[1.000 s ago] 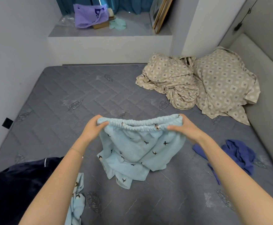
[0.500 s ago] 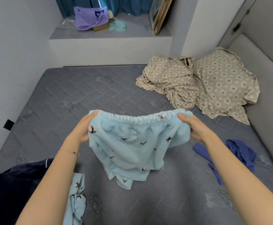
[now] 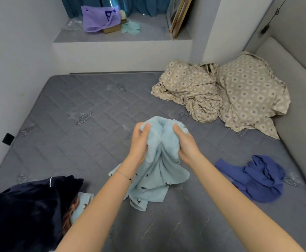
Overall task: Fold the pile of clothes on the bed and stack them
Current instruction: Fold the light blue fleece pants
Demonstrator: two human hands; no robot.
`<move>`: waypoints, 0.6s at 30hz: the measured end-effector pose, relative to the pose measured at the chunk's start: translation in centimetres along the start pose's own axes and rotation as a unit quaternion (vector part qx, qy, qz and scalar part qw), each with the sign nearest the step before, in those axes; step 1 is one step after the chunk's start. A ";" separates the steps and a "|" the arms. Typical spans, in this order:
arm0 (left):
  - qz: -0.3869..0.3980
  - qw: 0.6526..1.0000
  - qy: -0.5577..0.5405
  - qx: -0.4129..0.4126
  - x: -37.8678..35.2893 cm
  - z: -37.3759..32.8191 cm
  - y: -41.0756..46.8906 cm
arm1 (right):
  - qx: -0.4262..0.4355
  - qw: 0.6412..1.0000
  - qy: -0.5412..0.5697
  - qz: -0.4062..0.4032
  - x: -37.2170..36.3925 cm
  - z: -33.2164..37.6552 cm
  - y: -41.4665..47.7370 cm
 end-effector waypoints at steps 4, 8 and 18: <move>0.106 0.989 0.078 -0.062 -2.5 -0.3 -1.5 | -0.043 0.992 0.056 0.103 -2.3 0.0 -1.9; 0.100 0.971 0.186 -0.109 -3.1 -0.1 -1.9 | -0.064 0.986 -0.051 0.145 -2.1 -0.3 -2.3; 0.164 0.945 0.234 -0.160 -2.9 0.3 -3.9 | -0.147 0.975 -0.153 0.070 1.5 -0.8 -0.1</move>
Point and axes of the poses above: each hand's wrist, its own y-axis towards the middle knuckle, its own x-axis out of the back of the hand, z = x × y, the point moved 8 cm from there along y, towards the middle knuckle, and after that the axes turned 5 degrees about y, right-handed, at the moved point
